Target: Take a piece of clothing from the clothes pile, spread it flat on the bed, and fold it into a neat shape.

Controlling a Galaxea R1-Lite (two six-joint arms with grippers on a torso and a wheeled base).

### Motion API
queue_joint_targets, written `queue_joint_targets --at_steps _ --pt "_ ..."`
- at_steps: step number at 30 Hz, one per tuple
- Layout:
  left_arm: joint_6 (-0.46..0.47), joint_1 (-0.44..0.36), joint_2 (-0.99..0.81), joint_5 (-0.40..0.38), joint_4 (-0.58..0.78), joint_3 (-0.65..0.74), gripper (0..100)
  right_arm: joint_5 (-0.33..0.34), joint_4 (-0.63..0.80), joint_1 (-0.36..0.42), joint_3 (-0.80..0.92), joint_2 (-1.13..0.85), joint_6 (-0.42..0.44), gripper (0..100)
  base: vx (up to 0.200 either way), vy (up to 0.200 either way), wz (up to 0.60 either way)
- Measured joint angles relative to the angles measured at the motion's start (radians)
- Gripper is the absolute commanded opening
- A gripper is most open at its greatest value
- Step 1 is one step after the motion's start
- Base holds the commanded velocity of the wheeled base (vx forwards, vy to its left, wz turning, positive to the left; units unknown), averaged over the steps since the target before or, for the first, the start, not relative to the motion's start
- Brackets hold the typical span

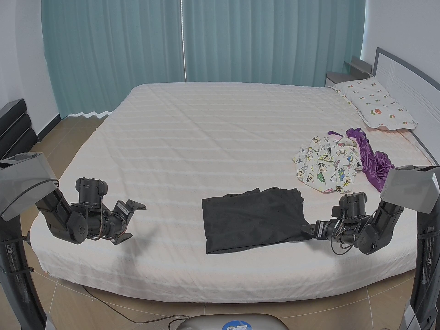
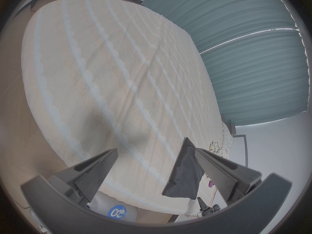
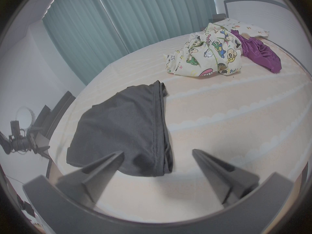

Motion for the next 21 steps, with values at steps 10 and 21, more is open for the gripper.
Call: queue_joint_targets --at_steps 10,21 --pt "0.0 0.001 0.0 -0.001 -0.008 0.001 100 0.007 0.008 -0.014 -0.124 -0.003 0.218 100 0.18 0.0 0.0" --pt "0.002 0.0 0.003 0.0 -0.01 0.002 100 0.0 0.015 0.0 -0.324 0.123 0.299 100 0.0 0.0 0.0"
